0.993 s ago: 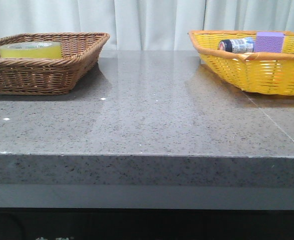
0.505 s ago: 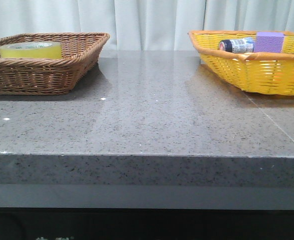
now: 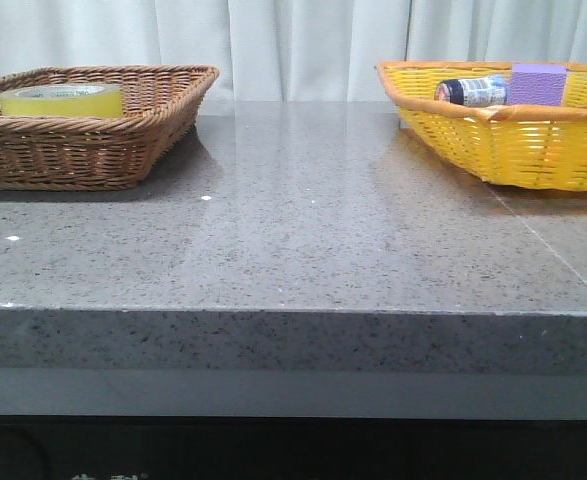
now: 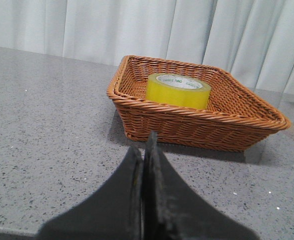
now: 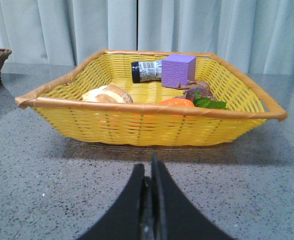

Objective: Transfer tape with both arms

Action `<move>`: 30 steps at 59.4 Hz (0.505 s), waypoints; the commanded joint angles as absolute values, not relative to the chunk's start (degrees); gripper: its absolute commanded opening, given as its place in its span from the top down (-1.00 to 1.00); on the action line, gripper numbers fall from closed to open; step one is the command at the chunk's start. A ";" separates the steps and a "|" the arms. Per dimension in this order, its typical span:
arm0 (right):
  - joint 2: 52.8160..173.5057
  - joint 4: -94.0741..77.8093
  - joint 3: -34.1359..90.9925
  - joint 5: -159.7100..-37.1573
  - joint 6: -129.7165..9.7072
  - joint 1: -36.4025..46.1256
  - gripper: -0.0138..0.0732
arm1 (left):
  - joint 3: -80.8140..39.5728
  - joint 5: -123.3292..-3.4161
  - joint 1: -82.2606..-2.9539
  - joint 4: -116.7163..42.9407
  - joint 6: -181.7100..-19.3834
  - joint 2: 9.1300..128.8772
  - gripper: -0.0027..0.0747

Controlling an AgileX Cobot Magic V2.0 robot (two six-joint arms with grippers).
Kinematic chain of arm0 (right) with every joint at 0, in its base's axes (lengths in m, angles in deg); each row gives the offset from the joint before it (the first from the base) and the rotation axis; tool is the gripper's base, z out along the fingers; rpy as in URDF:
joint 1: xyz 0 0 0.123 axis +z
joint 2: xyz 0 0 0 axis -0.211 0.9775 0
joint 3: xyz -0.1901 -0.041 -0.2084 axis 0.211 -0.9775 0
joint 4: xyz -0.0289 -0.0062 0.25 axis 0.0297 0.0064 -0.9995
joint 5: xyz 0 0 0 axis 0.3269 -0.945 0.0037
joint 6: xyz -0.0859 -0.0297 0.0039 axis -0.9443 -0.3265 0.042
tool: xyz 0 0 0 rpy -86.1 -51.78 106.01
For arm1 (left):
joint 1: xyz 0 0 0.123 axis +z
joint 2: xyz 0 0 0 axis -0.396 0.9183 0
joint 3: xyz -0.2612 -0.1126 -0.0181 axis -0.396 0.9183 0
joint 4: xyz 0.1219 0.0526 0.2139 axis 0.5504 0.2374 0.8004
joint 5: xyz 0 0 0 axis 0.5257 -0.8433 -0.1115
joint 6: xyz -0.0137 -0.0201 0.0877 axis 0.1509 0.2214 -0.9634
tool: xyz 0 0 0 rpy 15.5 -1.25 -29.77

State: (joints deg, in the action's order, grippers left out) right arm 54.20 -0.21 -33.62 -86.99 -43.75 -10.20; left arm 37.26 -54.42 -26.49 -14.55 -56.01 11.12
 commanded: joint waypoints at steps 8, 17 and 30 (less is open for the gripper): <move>52.63 -0.24 -32.08 -79.44 -38.83 -10.60 0.84 | 39.45 -49.78 -26.31 -14.51 -55.62 10.03 0.98; 52.63 1.32 -32.08 -79.40 -38.80 -10.60 0.84 | 39.45 -49.78 -26.31 -14.51 -55.62 10.03 0.98; 52.63 1.33 -32.08 -79.45 -38.80 -10.66 0.84 | 39.45 -49.78 -26.31 -14.51 -55.62 10.03 0.98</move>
